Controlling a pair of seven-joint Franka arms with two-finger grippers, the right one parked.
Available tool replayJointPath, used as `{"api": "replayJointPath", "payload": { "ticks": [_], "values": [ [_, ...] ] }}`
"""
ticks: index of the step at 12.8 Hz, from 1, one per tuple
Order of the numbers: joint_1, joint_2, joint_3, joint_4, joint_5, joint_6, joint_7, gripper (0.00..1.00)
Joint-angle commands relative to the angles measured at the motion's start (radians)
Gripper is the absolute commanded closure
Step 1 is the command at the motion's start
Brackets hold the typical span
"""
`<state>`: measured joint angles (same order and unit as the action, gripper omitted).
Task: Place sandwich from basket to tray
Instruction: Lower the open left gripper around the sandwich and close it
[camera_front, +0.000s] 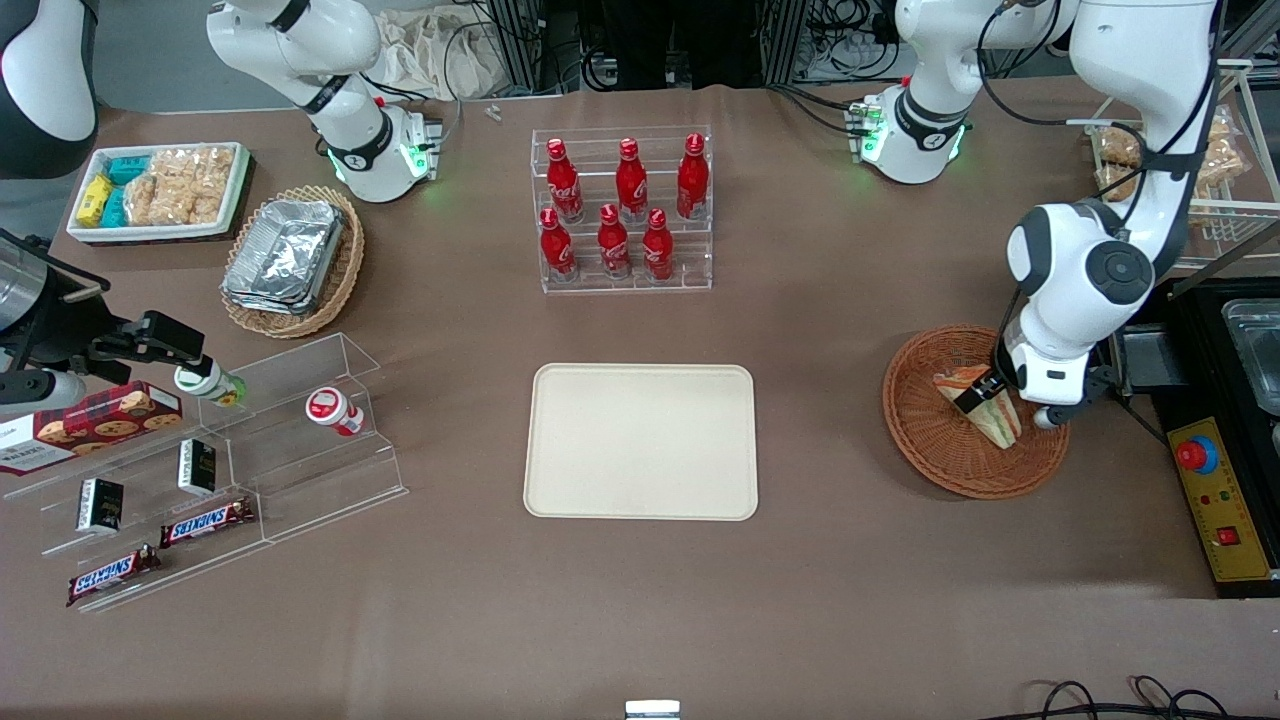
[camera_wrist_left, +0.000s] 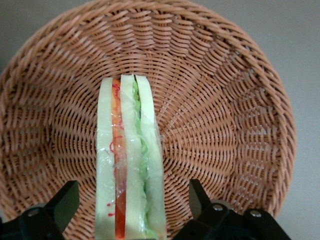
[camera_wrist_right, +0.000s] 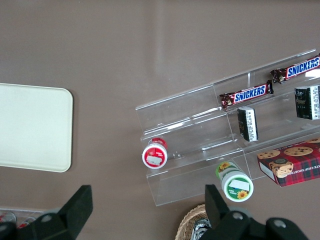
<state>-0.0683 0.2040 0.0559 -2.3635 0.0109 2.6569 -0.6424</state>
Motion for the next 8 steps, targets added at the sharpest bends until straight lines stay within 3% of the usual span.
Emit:
{"api": "replayJointPath", "payload": {
  "ticks": [1,2,3,4,8],
  "values": [
    [0.004,-0.008,-0.004,-0.048,0.012,0.081,-0.023,0.39],
    [0.004,-0.009,-0.004,-0.048,0.012,0.081,-0.019,0.69],
    [0.004,-0.012,-0.005,-0.046,0.012,0.08,-0.016,0.91],
    [0.004,-0.015,-0.004,-0.045,0.012,0.078,-0.011,1.0],
    [0.004,-0.061,-0.004,-0.03,0.012,0.017,0.004,1.0]
  ]
}}
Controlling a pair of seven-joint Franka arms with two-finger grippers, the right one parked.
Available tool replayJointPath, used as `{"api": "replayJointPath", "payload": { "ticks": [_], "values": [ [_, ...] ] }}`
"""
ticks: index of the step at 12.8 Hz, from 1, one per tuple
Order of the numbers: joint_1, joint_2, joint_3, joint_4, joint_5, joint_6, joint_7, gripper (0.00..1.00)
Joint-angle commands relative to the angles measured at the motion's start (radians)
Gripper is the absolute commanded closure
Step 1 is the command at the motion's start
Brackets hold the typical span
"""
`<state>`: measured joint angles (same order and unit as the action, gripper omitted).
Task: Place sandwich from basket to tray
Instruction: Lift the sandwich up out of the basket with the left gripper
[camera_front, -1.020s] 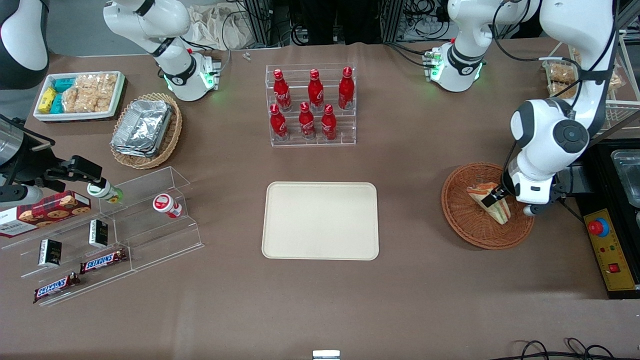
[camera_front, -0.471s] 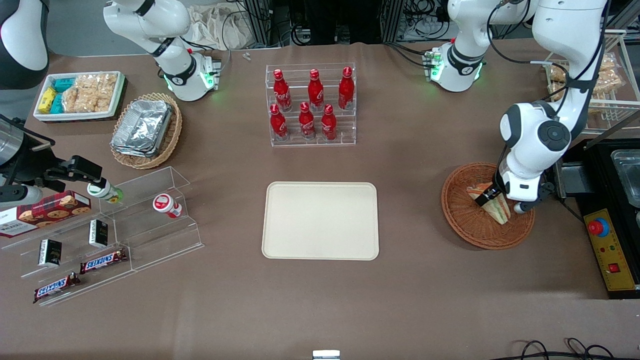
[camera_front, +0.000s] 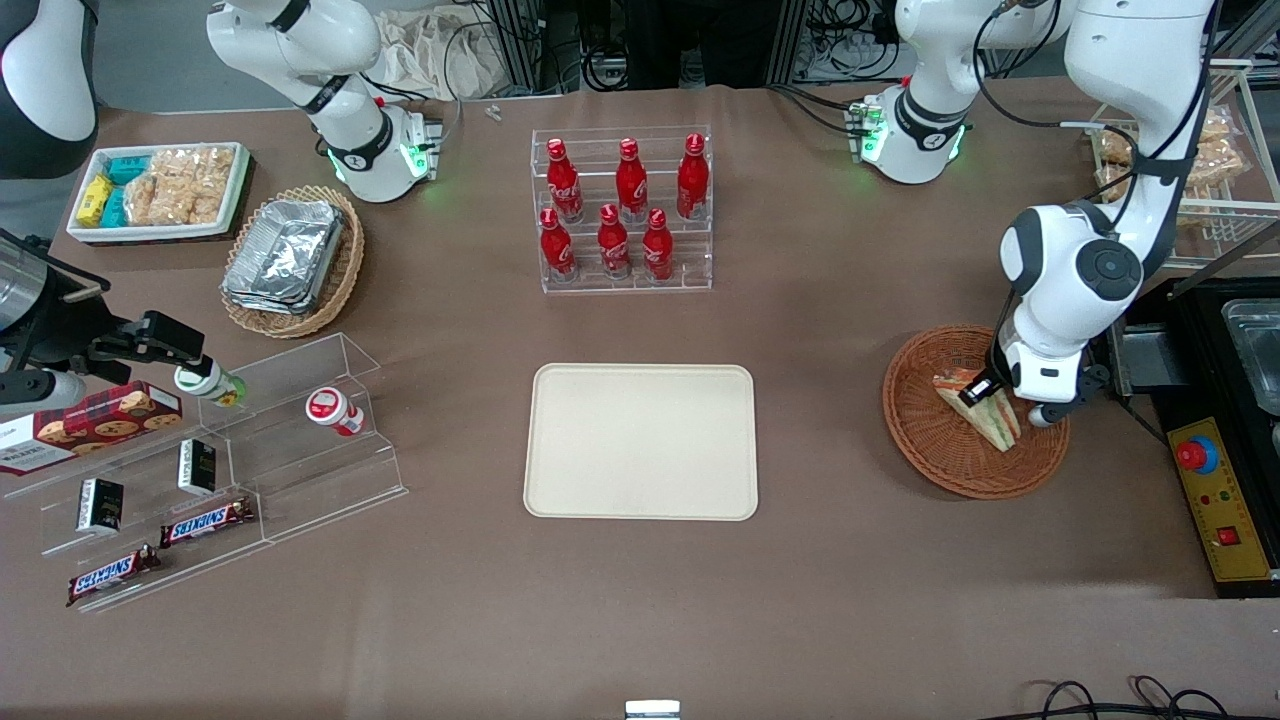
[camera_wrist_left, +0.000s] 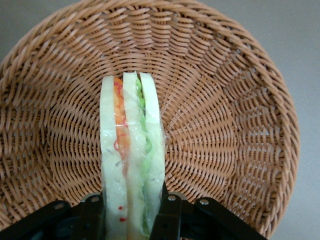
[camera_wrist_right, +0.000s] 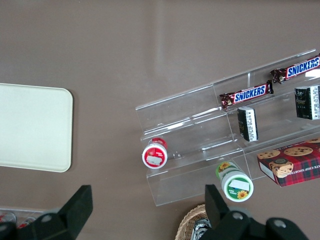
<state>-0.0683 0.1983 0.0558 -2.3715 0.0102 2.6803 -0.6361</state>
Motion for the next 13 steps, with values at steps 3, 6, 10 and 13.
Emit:
{"api": "replayJointPath", "payload": {
  "ticks": [3,6,10,13],
  "values": [
    [0.004,-0.106,-0.002,0.035,0.013,-0.115,0.07,1.0],
    [0.005,-0.109,0.001,0.22,0.013,-0.389,0.179,1.0],
    [0.002,-0.062,0.002,0.509,0.011,-0.71,0.323,1.0],
    [-0.027,-0.014,-0.031,0.683,0.01,-0.85,0.371,1.0]
  ]
}}
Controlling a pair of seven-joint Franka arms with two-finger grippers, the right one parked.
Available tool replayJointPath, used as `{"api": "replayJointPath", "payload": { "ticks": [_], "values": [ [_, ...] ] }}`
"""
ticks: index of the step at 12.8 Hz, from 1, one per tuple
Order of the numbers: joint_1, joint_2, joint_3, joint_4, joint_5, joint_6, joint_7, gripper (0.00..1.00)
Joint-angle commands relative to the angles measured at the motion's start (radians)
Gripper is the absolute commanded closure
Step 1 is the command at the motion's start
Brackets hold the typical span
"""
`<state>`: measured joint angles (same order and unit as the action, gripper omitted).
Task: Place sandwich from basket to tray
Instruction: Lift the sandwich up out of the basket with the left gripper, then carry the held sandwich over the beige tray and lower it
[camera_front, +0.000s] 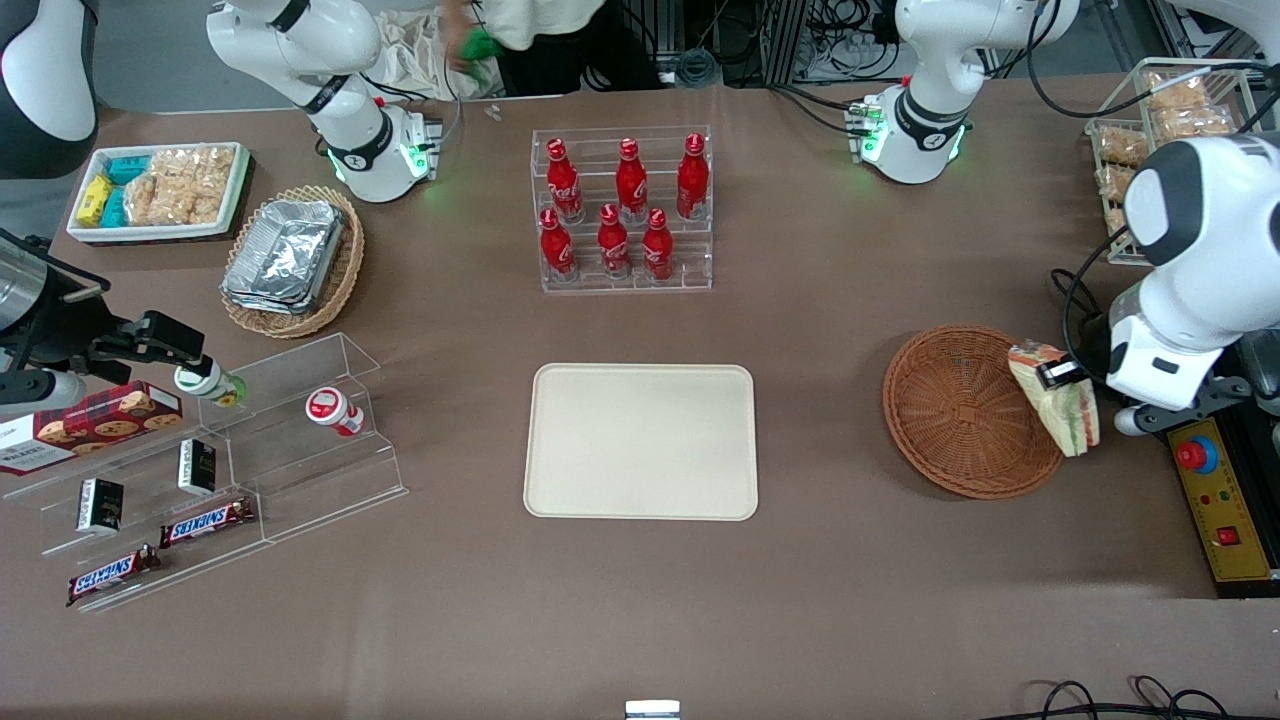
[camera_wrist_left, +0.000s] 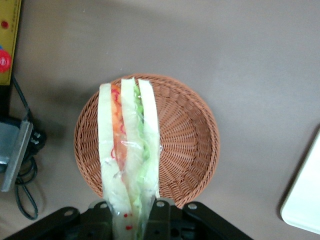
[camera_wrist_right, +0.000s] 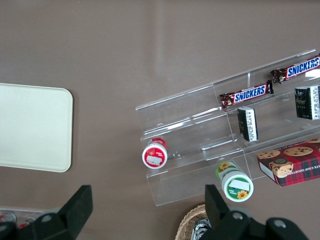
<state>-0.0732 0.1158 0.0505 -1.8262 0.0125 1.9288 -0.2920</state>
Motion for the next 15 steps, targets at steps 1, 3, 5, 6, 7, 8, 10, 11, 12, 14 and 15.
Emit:
{"api": "replayJointPath", "payload": {
  "ticks": [1,3,5,6,7,8,10,11,12,14,15],
  "values": [
    [-0.039,0.093,-0.052,0.198,0.007,-0.153,0.022,1.0],
    [-0.092,0.133,-0.096,0.275,0.004,-0.191,0.017,1.0],
    [-0.16,0.18,-0.103,0.31,-0.009,-0.188,-0.028,1.0],
    [-0.209,0.218,-0.103,0.333,-0.009,-0.183,-0.077,1.0],
    [-0.259,0.269,-0.103,0.361,-0.009,-0.179,-0.131,1.0],
    [-0.31,0.328,-0.103,0.389,-0.008,-0.159,-0.186,1.0],
    [-0.378,0.444,-0.106,0.448,-0.009,-0.073,-0.298,1.0],
    [-0.401,0.491,-0.11,0.462,-0.009,-0.021,-0.317,1.0],
    [-0.411,0.525,-0.115,0.464,-0.011,0.03,-0.322,1.0],
    [-0.421,0.571,-0.129,0.46,-0.035,0.09,-0.325,1.0],
    [-0.428,0.582,-0.13,0.458,-0.04,0.099,-0.325,1.0]
  ]
}}
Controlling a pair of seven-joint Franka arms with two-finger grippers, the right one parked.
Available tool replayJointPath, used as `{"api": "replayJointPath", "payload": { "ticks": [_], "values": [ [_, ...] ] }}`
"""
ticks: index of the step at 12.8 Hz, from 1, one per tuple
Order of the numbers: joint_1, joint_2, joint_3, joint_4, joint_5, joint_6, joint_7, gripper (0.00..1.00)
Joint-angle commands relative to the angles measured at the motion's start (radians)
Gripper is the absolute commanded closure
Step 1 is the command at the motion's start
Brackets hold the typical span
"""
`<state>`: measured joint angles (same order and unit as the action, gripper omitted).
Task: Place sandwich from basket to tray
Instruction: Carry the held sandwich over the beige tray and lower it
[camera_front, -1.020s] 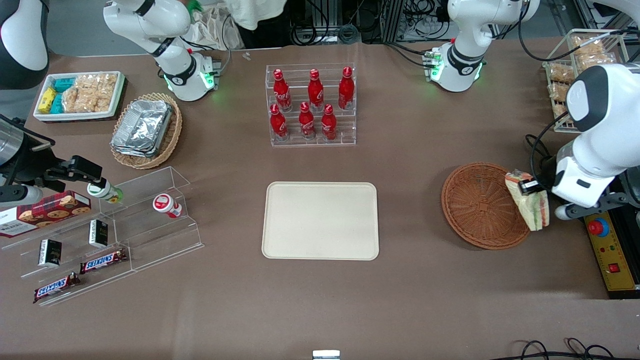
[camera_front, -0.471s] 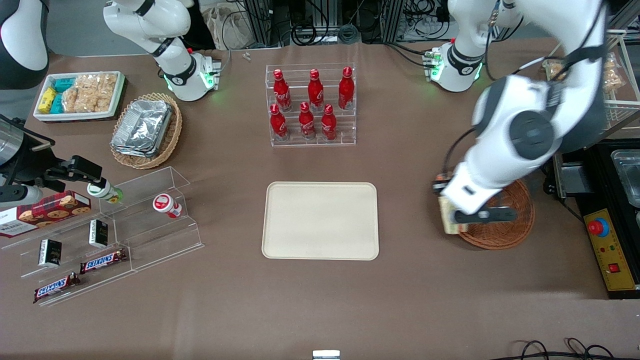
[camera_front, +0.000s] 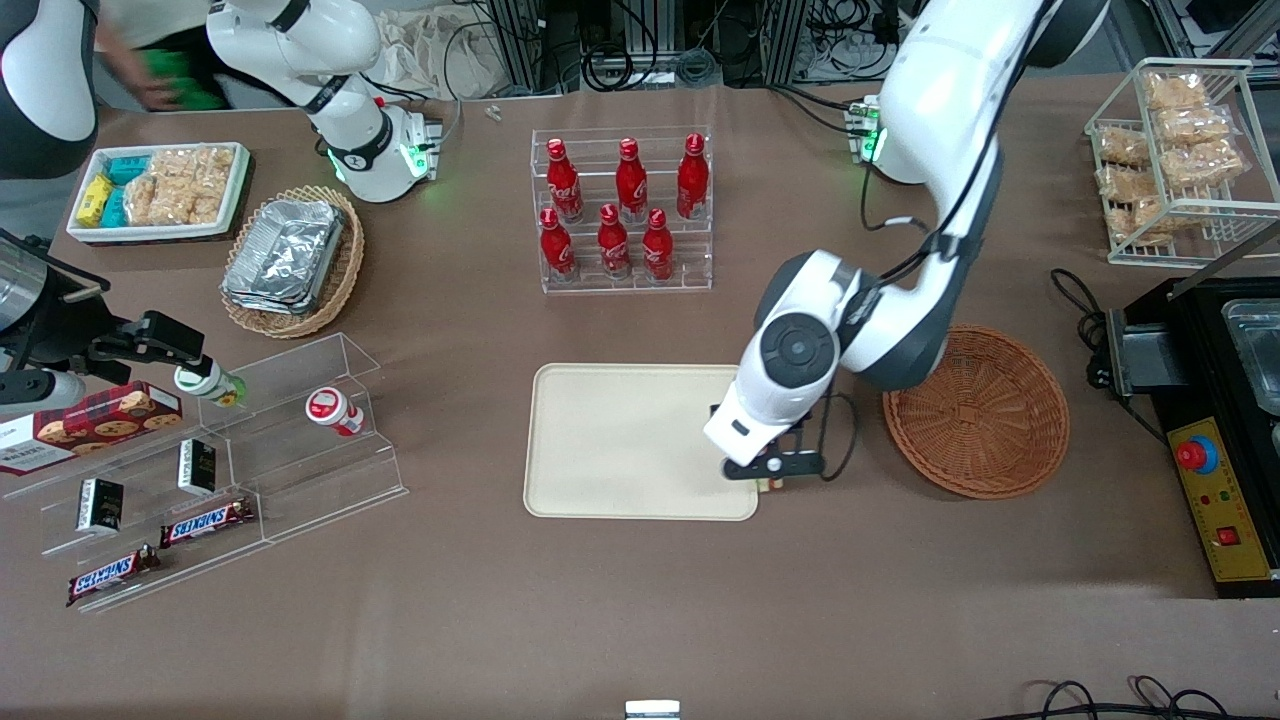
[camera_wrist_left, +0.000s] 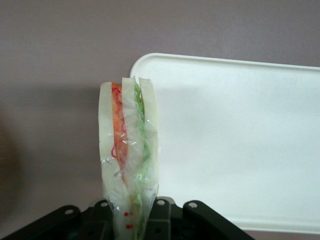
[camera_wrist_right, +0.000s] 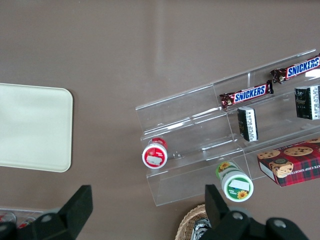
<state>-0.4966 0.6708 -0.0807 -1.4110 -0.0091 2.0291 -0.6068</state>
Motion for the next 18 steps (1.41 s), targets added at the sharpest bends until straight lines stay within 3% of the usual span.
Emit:
{"api": "replayJointPath", "payload": {
  "ticks": [1,8,9,10,11,12,18],
  "values": [
    [-0.01,0.038,0.001,0.043,-0.02,0.005,-0.01,1.0],
    [-0.039,0.122,0.001,0.043,-0.02,0.175,-0.011,1.0],
    [-0.037,0.122,0.001,0.043,-0.02,0.175,-0.011,0.91],
    [-0.039,0.122,0.001,0.043,-0.02,0.175,-0.011,0.66],
    [-0.037,0.121,0.001,0.043,-0.019,0.177,-0.01,0.23],
    [-0.037,0.116,0.002,0.043,-0.012,0.177,-0.008,0.0],
    [-0.017,0.008,0.025,0.037,-0.006,0.152,-0.004,0.0]
  ]
}}
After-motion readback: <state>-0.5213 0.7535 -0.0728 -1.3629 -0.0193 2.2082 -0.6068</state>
